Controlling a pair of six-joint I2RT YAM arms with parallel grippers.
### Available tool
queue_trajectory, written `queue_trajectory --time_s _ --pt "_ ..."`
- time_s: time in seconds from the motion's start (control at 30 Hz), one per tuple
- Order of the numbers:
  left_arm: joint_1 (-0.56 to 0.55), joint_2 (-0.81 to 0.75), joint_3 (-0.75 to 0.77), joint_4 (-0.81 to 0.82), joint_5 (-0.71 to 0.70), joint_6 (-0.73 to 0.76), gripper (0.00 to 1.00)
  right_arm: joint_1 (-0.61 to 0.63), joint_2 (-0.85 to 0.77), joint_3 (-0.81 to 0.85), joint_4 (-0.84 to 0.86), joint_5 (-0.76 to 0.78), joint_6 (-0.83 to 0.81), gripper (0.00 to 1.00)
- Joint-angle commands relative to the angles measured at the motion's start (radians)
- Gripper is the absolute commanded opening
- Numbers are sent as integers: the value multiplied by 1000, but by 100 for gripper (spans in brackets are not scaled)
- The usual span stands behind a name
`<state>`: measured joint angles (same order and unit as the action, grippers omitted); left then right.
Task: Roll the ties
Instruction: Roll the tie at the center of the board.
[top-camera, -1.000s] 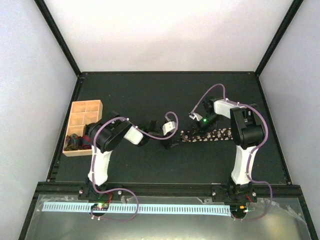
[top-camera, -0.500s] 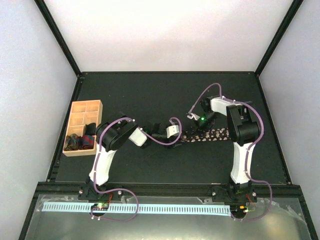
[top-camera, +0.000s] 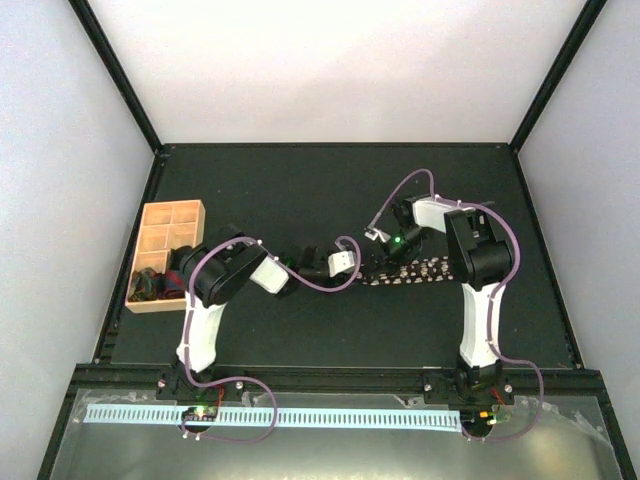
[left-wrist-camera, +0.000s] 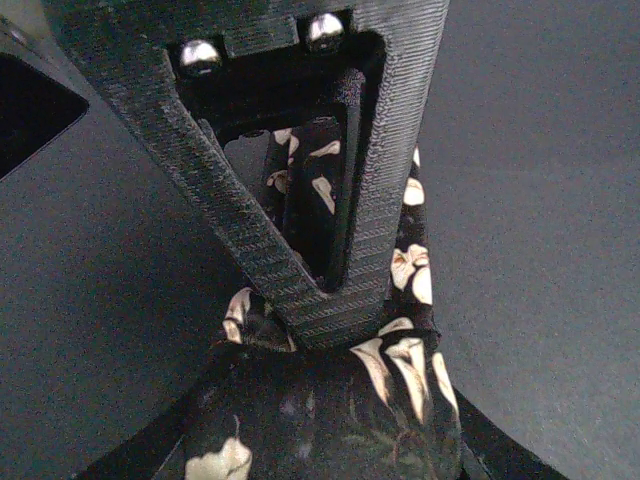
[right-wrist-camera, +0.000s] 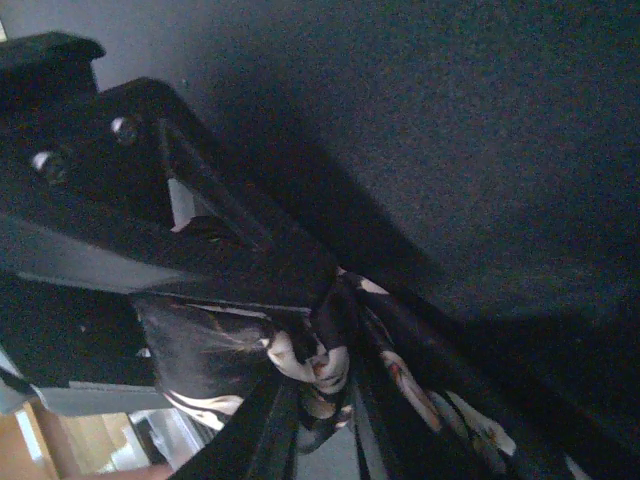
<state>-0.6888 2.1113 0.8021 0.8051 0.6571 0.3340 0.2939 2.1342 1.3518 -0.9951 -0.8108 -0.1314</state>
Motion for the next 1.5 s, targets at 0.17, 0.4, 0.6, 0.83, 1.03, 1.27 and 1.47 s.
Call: queue_trajectory --time_s 0.17,0.4,0.6,0.83,1.03,1.27,1.47 --pt "-5 -128 -10 -452 -158 130 37 -57 -128 -91 137 71 -13 41" --pt "-13 -130 28 -572 -238 155 38 -29 -169 -126 215 -64 108 46" --pt "-27 -127 42 -613 -270 153 39 34 -135 -121 270 -87 176 40" --pt "-32 -124 44 -617 -286 154 39 66 -106 -123 263 -30 167 24" --pt "-30 -125 44 -611 -297 131 44 50 -110 -135 204 46 94 2" --pt "17 -189 -12 -421 -105 19 76 26 -143 -199 248 147 6 2" --pt "12 -167 -33 -279 19 -12 83 24 -170 -218 268 275 -73 2"
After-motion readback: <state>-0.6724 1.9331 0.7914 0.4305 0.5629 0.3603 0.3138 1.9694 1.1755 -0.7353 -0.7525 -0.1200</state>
